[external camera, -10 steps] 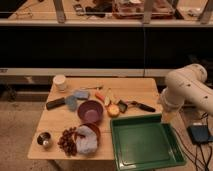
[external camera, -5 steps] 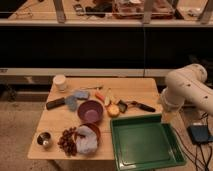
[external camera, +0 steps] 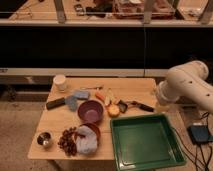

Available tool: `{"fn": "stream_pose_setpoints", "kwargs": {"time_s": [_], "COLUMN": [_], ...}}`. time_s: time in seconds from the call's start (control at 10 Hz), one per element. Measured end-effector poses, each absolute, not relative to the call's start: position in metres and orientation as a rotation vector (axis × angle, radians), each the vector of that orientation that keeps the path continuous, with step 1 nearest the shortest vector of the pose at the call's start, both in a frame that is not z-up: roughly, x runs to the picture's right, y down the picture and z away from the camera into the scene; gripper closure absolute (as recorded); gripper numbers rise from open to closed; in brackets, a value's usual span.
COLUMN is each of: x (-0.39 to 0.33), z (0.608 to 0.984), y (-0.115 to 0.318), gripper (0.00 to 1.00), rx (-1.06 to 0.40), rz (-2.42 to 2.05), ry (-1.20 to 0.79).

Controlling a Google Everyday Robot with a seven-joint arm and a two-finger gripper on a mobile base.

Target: Place brush in metal cup

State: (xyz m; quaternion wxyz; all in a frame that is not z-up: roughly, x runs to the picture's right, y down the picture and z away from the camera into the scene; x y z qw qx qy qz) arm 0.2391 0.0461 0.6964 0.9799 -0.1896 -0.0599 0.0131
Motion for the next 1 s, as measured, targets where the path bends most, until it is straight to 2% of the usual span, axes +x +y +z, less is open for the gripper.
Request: {"fn": "stream_pose_setpoints", "kwargs": {"time_s": [0.2,0.5,0.8,1.0], "x": [0.198,0.159,0.165,0.183], "z": [0.715,0.765,0.834,0.865], "y": [0.008,-0.022,-0.007,0.003], "gripper": [0.35,0.35,0.35,0.35], "rx": [-0.32,-0.361,-0.462,-0.524], "rz": [0.01,0.005,0.062,0.116], "ry": [-0.201,-0.222,-0.191,-0.173]}}
